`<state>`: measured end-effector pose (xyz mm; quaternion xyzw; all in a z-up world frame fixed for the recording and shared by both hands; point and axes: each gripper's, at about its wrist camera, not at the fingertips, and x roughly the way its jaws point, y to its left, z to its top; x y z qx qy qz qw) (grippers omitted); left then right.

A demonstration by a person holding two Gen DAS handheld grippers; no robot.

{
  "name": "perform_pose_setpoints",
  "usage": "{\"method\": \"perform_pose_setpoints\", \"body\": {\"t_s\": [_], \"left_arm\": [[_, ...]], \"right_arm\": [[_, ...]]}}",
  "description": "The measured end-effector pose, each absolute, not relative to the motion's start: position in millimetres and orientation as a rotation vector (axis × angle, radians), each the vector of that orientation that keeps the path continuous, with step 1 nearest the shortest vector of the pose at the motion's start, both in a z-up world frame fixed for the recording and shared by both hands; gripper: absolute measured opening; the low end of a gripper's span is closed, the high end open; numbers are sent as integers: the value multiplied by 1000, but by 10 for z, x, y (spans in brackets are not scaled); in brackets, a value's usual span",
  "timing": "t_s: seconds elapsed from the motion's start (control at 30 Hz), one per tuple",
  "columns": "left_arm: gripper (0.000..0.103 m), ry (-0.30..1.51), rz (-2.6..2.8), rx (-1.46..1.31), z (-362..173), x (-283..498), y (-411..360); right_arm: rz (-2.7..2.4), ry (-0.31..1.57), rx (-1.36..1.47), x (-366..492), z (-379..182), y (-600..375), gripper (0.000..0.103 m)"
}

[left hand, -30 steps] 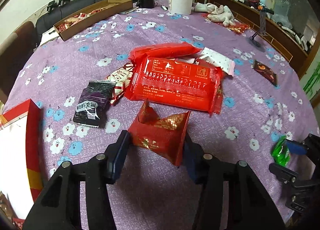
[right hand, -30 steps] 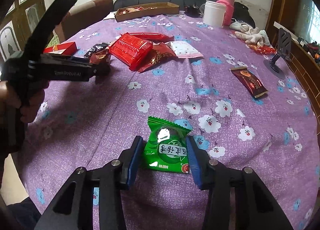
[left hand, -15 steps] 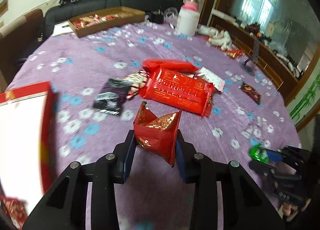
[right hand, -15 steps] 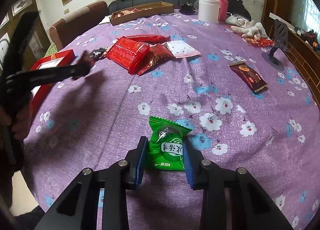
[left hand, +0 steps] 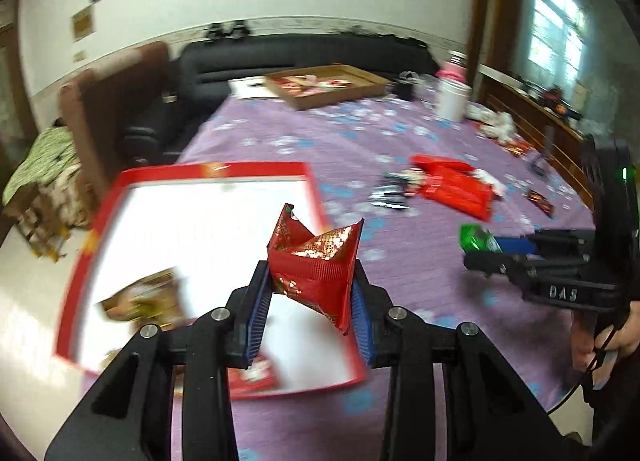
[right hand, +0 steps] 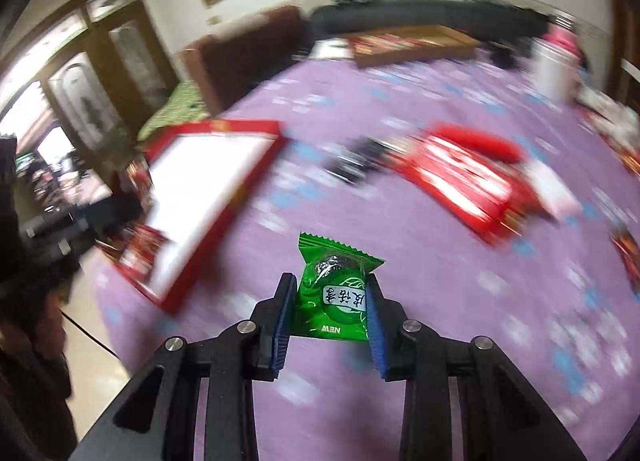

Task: Organize snacks
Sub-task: 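Drop red wrapper into tray with left gripper while right drops green pack there, then move both grippers back over the table toward remaining snacks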

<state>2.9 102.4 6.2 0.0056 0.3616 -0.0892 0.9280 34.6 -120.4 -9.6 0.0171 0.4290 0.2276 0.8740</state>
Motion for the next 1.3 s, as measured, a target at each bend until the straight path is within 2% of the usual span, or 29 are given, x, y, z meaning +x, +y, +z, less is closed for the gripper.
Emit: {"method": "perform_pose_setpoints", "body": {"t_s": [0.17, 0.23, 0.27, 0.33, 0.37, 0.4, 0.43, 0.57, 0.93, 1.1, 1.3], "left_arm": [[36, 743, -84, -2, 1, 67, 1388], [37, 749, -48, 33, -19, 114, 1429], [41, 747, -14, 50, -22, 125, 1439], [71, 718, 44, 71, -22, 101, 1469], [75, 697, 62, 66, -16, 77, 1489], [75, 673, 66, 55, -9, 39, 1508], [75, 667, 55, 50, -10, 13, 1508], [75, 681, -25, 25, -54, -19, 1375], [75, 743, -243, 122, -121, 78, 374], [75, 800, -277, 128, -218, 189, 36], [75, 835, -281, 128, -258, 248, -48]], "right_arm": [[625, 830, 45, 534, 65, -419, 34], [685, 831, 86, 606, 109, -219, 37], [707, 833, 105, 629, 128, -165, 37], [714, 797, 139, 642, 161, -154, 43], [708, 776, 146, 628, 173, -193, 47], [697, 756, 153, 610, 172, -249, 53], [673, 735, 164, 594, 155, -344, 54], [605, 763, 246, 680, -4, -779, 55], [469, 853, 317, 558, -439, -1749, 56], [377, 844, 288, 674, -381, -2212, 57], [351, 838, 251, 1126, -246, -2330, 57]]}}
